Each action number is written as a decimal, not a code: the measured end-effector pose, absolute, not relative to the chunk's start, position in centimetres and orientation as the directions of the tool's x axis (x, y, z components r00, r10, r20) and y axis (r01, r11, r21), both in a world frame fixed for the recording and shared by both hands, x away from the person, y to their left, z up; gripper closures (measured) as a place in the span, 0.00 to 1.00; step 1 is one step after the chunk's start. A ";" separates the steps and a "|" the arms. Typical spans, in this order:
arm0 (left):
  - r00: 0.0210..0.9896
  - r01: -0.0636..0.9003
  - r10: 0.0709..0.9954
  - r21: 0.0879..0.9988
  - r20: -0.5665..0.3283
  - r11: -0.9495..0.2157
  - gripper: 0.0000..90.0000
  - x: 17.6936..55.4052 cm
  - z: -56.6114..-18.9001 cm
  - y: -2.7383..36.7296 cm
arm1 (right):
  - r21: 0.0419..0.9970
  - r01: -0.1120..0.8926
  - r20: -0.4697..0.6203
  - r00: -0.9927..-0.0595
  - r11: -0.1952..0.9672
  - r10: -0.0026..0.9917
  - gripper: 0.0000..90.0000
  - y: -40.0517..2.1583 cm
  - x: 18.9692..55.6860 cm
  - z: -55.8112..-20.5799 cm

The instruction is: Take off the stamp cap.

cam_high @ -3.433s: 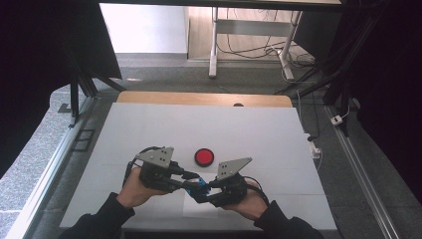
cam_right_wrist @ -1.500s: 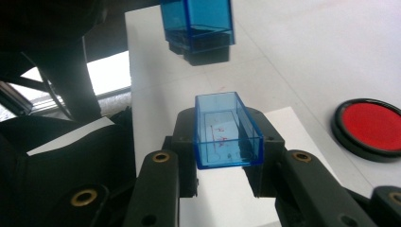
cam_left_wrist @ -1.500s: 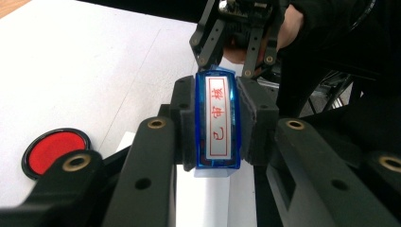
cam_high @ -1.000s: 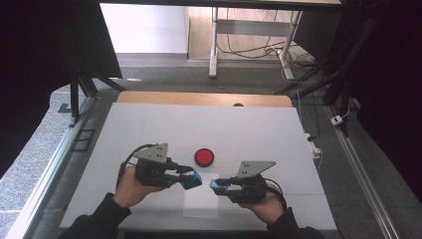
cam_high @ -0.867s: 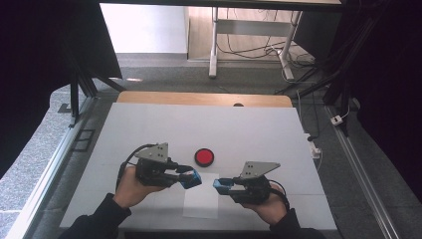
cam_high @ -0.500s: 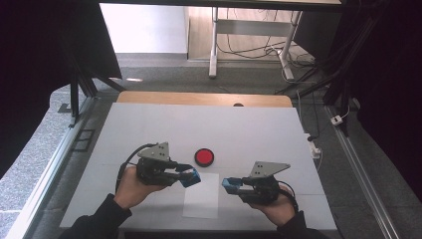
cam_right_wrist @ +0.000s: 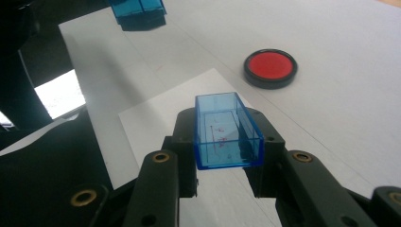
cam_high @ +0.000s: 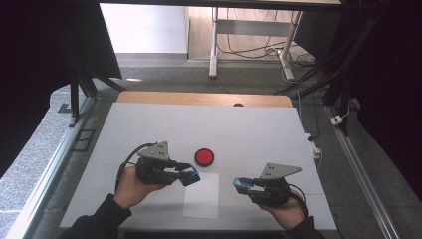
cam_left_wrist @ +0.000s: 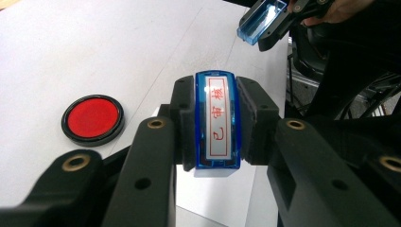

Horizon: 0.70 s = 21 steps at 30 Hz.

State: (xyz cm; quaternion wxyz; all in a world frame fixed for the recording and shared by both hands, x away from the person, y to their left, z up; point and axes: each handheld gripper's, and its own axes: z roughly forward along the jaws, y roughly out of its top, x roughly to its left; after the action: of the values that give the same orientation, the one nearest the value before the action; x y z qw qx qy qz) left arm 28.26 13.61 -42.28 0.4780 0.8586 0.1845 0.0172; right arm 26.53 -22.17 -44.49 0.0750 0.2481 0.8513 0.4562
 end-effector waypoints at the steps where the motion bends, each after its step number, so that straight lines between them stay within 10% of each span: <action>1: 0.931 0.301 0.335 0.828 -0.147 -0.474 0.78 28.3 -42.3 13.6 | 0.816 0.356 0.100 -0.863 0.455 0.496 0.76 -22.4 26.5 -44.5; 21: 0.924 0.311 0.353 0.826 -0.147 -0.470 0.78 28.5 -42.2 13.8 | 0.828 0.417 0.103 -0.770 0.375 0.630 0.76 -27.4 24.9 -45.0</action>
State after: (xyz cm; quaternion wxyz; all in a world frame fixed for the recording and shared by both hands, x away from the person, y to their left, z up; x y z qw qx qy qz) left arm 28.45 13.81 -42.15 0.4772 0.8569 0.1936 0.0220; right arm 24.92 -27.42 -44.98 0.1158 0.3189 0.8210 0.4592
